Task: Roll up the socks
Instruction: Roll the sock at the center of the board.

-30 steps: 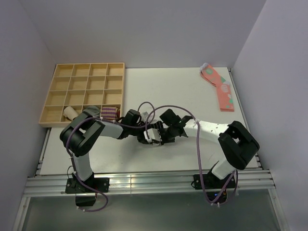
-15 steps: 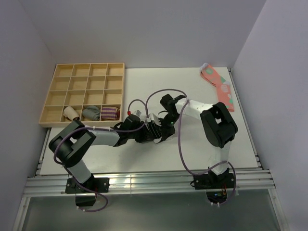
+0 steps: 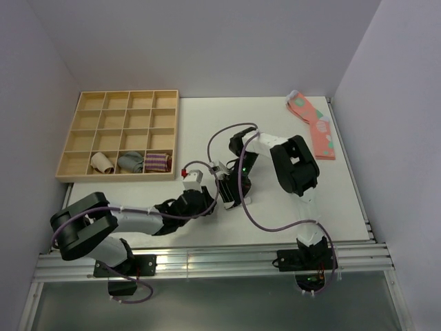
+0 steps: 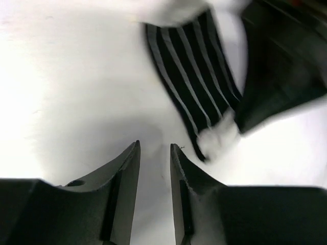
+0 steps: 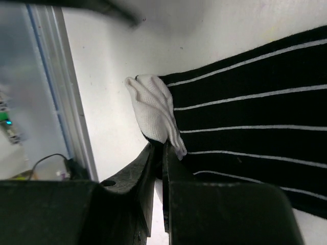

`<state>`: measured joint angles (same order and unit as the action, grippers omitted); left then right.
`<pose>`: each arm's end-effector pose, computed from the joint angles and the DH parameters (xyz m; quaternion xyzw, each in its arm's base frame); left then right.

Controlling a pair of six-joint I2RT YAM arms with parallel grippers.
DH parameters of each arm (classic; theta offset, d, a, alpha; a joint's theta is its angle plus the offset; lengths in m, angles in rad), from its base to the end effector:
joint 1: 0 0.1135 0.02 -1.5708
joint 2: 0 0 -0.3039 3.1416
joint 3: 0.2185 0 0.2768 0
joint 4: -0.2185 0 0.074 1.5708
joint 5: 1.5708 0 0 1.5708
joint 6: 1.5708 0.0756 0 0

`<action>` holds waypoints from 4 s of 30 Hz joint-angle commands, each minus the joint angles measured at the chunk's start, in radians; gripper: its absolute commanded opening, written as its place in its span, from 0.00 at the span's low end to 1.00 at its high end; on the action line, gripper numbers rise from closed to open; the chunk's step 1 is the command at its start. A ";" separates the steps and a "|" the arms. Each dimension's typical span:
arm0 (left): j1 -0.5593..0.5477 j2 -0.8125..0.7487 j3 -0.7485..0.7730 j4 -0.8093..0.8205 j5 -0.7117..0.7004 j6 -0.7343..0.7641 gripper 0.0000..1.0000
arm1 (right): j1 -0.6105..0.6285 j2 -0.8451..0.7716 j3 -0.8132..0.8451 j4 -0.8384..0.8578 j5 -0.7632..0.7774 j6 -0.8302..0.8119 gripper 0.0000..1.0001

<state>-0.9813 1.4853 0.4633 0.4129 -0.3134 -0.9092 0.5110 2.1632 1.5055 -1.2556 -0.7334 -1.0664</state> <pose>0.1894 -0.2413 0.1336 -0.0406 0.8778 -0.2893 0.3797 0.3211 0.2380 0.1253 0.6095 -0.6916 -0.3834 0.0561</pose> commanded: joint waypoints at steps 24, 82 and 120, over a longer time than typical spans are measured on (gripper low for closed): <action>-0.198 0.155 0.057 0.419 0.011 0.582 0.52 | 0.001 0.156 0.145 -0.153 0.028 0.126 0.04; 0.018 0.339 0.275 -0.167 0.378 0.270 0.01 | -0.252 -0.250 -0.077 0.473 -0.211 0.537 0.45; 0.237 0.467 0.379 -0.560 0.887 0.257 0.01 | 0.095 -1.056 -0.987 1.053 0.285 0.033 0.54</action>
<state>-0.7414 1.8709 0.8883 0.1078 0.6147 -0.7006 0.5468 1.1164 0.5617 -0.3161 -0.5285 -0.9771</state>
